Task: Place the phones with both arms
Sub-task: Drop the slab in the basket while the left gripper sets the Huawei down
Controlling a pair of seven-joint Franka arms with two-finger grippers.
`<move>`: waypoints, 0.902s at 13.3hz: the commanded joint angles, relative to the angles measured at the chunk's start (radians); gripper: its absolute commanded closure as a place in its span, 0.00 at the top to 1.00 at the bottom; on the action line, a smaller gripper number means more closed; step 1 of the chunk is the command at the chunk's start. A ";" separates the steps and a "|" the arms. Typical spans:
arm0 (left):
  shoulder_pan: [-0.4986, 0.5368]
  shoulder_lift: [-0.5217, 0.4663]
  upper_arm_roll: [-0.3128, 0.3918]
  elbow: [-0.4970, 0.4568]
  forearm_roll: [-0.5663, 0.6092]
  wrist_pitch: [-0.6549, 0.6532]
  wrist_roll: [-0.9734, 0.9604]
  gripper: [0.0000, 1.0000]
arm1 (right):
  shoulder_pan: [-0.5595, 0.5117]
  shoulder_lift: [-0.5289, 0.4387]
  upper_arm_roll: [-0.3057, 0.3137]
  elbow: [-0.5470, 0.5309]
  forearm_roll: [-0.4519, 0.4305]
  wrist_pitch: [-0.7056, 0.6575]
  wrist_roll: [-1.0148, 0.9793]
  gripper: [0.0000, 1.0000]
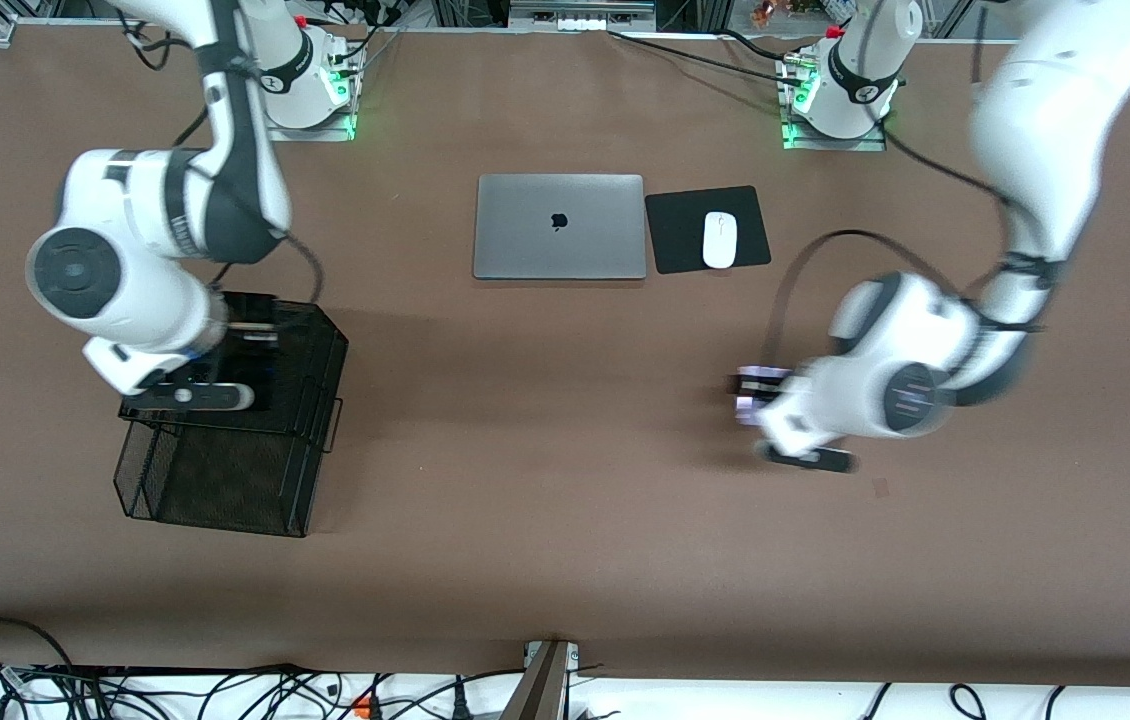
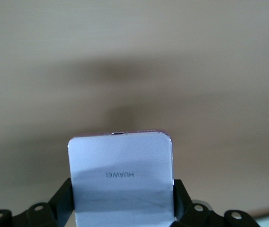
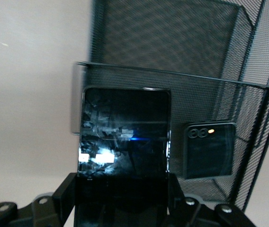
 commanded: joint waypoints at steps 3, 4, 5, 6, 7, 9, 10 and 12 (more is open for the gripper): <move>-0.199 0.152 0.021 0.017 -0.007 0.356 -0.275 0.47 | 0.023 -0.012 -0.001 -0.154 0.057 0.176 -0.048 0.00; -0.229 0.180 0.032 0.015 -0.007 0.431 -0.318 0.50 | 0.023 -0.002 0.000 -0.156 0.074 0.178 -0.053 0.00; -0.249 0.188 0.044 0.014 -0.004 0.463 -0.339 0.59 | 0.023 0.002 0.003 -0.156 0.080 0.178 -0.053 0.00; -0.262 0.183 0.058 0.012 -0.004 0.463 -0.344 0.85 | 0.023 0.002 0.008 -0.156 0.080 0.178 -0.051 0.00; -0.261 0.177 0.058 0.011 -0.003 0.455 -0.350 1.00 | 0.023 0.005 0.008 -0.153 0.080 0.176 -0.048 0.33; -0.244 0.144 0.058 0.011 -0.001 0.399 -0.347 1.00 | 0.021 0.008 0.008 -0.141 0.089 0.165 -0.045 1.00; -0.237 0.106 0.058 0.014 -0.001 0.332 -0.346 1.00 | 0.021 0.007 0.007 -0.132 0.089 0.159 -0.047 1.00; -0.198 0.006 0.060 0.015 0.000 0.177 -0.343 1.00 | 0.021 -0.002 -0.001 -0.090 0.088 0.109 -0.050 1.00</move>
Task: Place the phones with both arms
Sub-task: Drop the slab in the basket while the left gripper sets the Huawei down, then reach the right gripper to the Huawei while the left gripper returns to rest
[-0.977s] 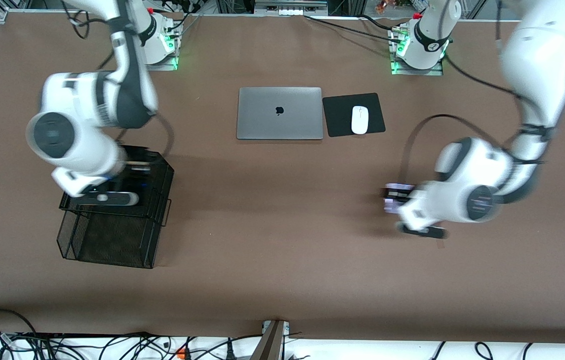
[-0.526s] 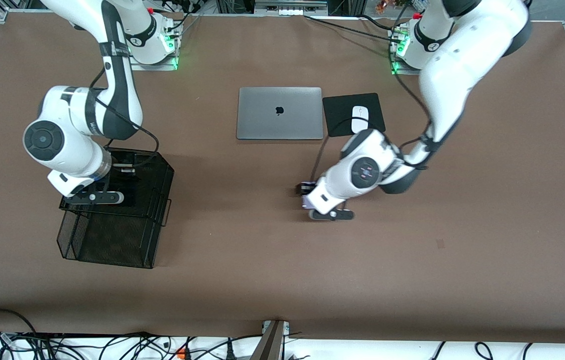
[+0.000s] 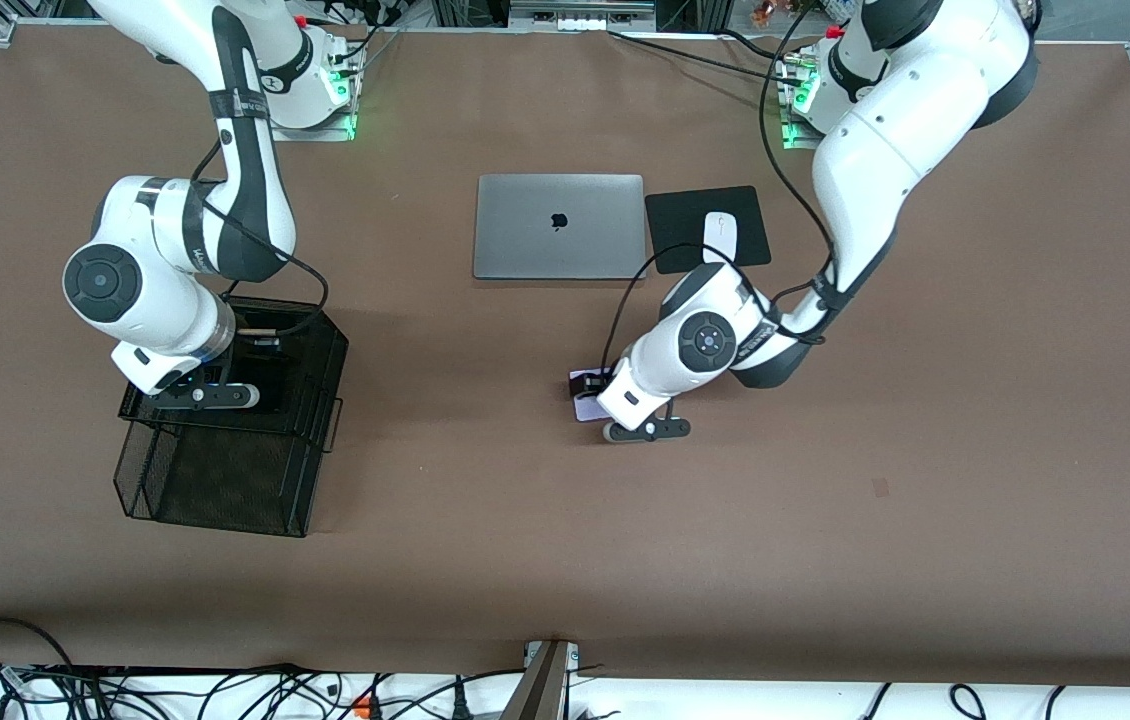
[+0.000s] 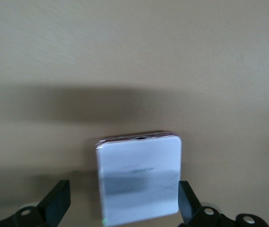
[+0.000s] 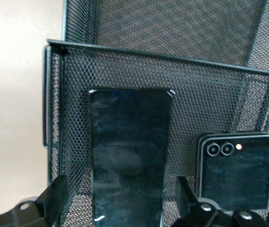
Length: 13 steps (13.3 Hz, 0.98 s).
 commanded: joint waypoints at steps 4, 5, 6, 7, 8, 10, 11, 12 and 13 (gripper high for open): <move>0.184 -0.314 0.011 -0.015 0.045 -0.445 0.204 1.00 | -0.002 -0.015 -0.045 0.271 0.007 -0.315 -0.006 1.00; 0.235 -0.356 0.011 -0.012 0.045 -0.512 0.310 1.00 | -0.002 -0.012 -0.047 0.322 0.008 -0.359 0.006 1.00; 0.287 -0.391 0.010 -0.010 0.045 -0.554 0.407 1.00 | 0.013 -0.011 -0.041 0.342 0.008 -0.380 0.044 1.00; 0.337 -0.420 0.010 -0.007 0.044 -0.577 0.502 1.00 | 0.045 -0.011 -0.036 0.353 0.011 -0.380 0.105 1.00; 0.377 -0.448 0.013 -0.007 0.042 -0.590 0.597 1.00 | 0.093 -0.003 -0.036 0.359 0.014 -0.373 0.186 1.00; 0.343 -0.567 0.150 -0.041 0.015 -0.596 0.758 1.00 | 0.183 0.056 -0.028 0.396 0.021 -0.359 0.349 1.00; 0.279 -0.634 0.259 -0.074 -0.035 -0.596 0.806 1.00 | 0.203 0.096 -0.001 0.436 0.025 -0.344 0.418 1.00; 0.204 -0.707 0.383 -0.117 -0.091 -0.594 0.835 1.00 | 0.206 0.130 0.047 0.483 0.037 -0.330 0.500 1.00; 0.138 -0.765 0.475 -0.158 -0.111 -0.590 0.846 1.00 | 0.207 0.159 0.099 0.525 0.045 -0.312 0.592 1.00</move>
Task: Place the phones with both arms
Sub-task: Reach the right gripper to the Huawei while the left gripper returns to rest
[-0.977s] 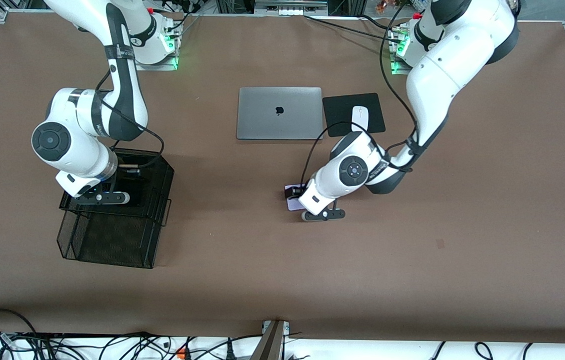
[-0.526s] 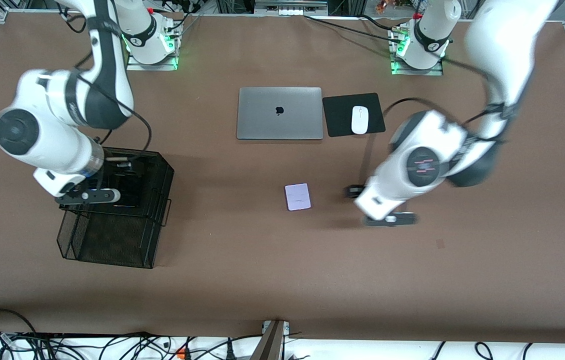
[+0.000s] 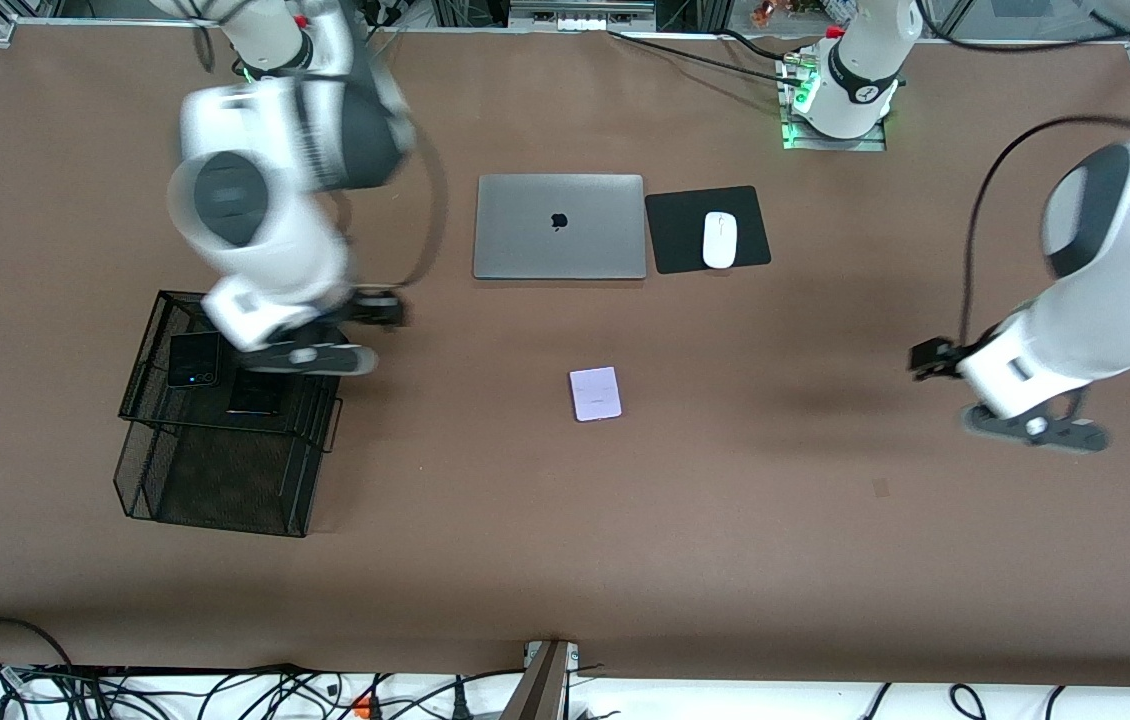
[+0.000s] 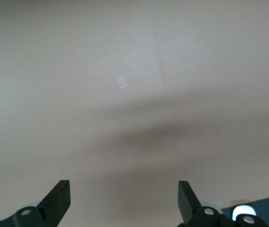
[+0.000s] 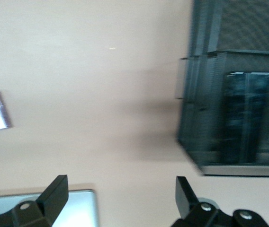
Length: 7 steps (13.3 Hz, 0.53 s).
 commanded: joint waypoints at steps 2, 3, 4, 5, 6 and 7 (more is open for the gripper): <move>-0.195 -0.284 0.269 -0.213 -0.058 0.033 0.033 1.00 | -0.006 0.146 0.168 0.176 0.031 0.096 0.250 1.00; -0.198 -0.335 0.281 -0.255 -0.057 0.066 0.030 1.00 | -0.006 0.171 0.221 0.193 0.029 0.139 0.279 1.00; -0.222 -0.389 0.313 -0.308 -0.055 0.109 0.031 1.00 | -0.006 0.195 0.258 0.205 0.030 0.186 0.287 1.00; -0.238 -0.433 0.332 -0.368 -0.055 0.129 0.031 1.00 | -0.005 0.215 0.292 0.205 0.031 0.239 0.287 1.00; -0.226 -0.440 0.332 -0.379 -0.057 0.128 0.048 1.00 | -0.005 0.234 0.320 0.204 0.021 0.289 0.278 1.00; -0.214 -0.432 0.329 -0.373 -0.058 0.113 0.048 1.00 | -0.005 0.264 0.329 0.204 0.018 0.329 0.260 1.00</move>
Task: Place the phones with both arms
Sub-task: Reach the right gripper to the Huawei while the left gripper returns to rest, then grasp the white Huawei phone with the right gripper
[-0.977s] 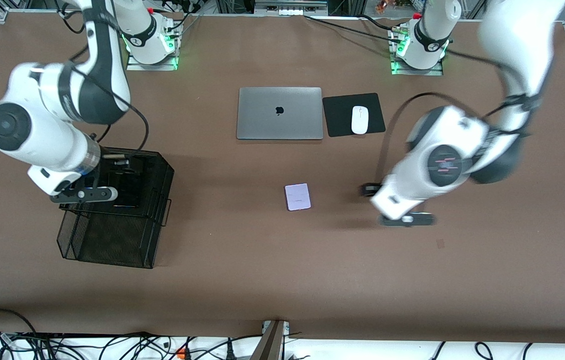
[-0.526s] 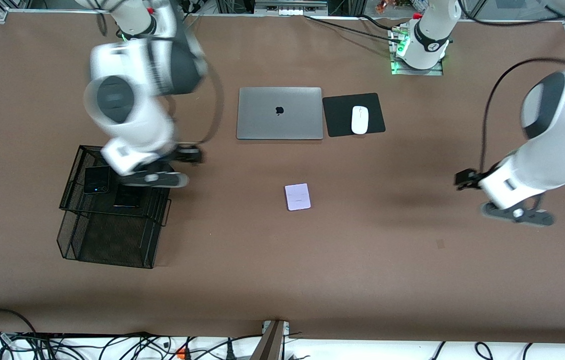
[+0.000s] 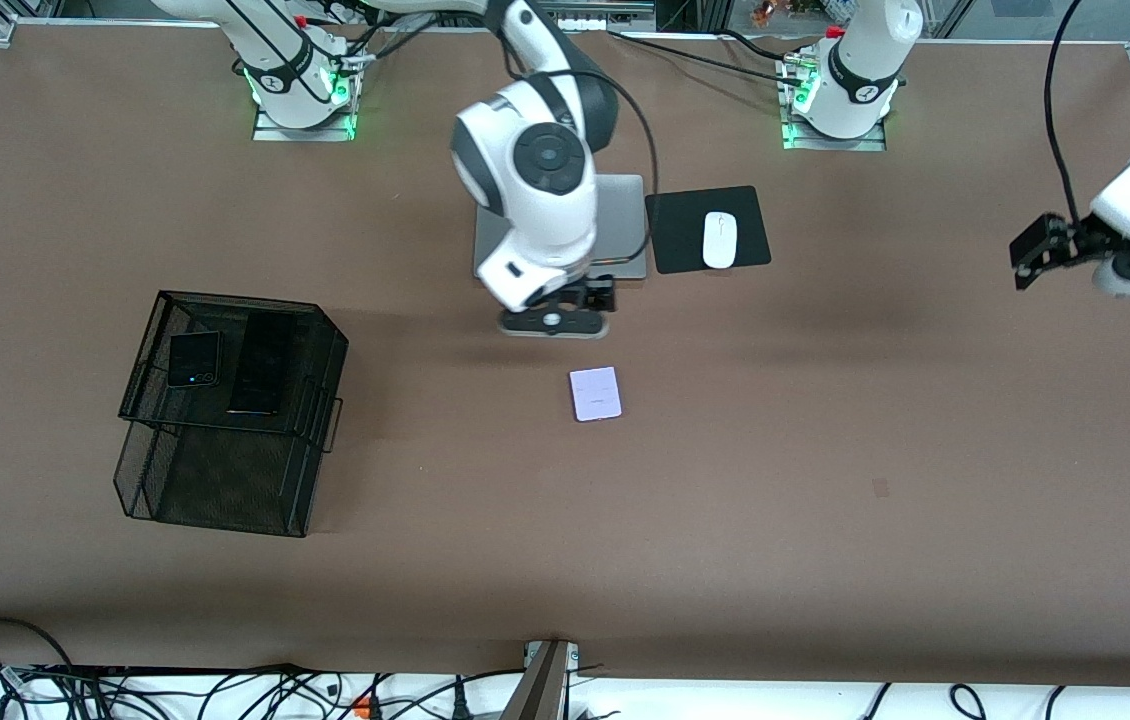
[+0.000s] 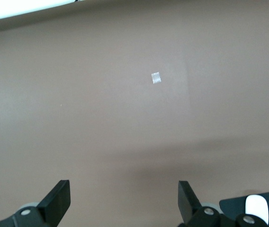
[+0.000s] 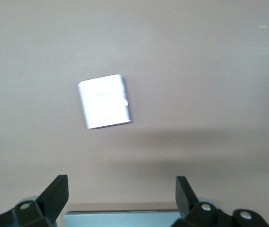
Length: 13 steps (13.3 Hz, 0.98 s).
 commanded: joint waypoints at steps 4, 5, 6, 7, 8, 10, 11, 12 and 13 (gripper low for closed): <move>-0.014 -0.005 0.013 -0.030 -0.024 0.028 0.009 1.00 | -0.020 0.165 0.029 0.033 0.011 0.206 -0.149 1.00; -0.014 -0.004 0.013 -0.029 -0.050 0.028 0.009 1.00 | -0.020 0.191 0.036 0.033 0.009 0.255 -0.152 1.00; -0.014 -0.004 0.013 -0.024 -0.072 0.027 0.007 1.00 | -0.021 0.212 0.046 0.033 0.009 0.293 -0.153 1.00; -0.012 -0.004 0.013 -0.021 -0.073 0.014 0.009 1.00 | -0.021 0.234 0.047 0.033 0.009 0.329 -0.155 1.00; -0.014 -0.002 0.014 -0.018 -0.073 0.007 0.007 1.00 | -0.021 0.252 0.047 0.033 0.011 0.359 -0.155 1.00; -0.012 0.007 0.014 -0.006 -0.073 0.008 0.011 1.00 | -0.021 0.283 0.049 0.033 0.011 0.405 -0.155 1.00; -0.018 0.028 0.014 0.025 -0.072 0.004 0.006 1.00 | -0.021 0.294 0.049 0.033 0.009 0.425 -0.154 1.00; -0.020 0.050 0.013 0.055 -0.072 -0.007 0.007 1.00 | -0.023 0.306 0.049 0.033 0.011 0.445 -0.154 1.00; -0.018 0.070 0.013 0.085 -0.073 -0.031 0.010 1.00 | -0.021 0.317 0.049 0.033 0.012 0.468 -0.149 1.00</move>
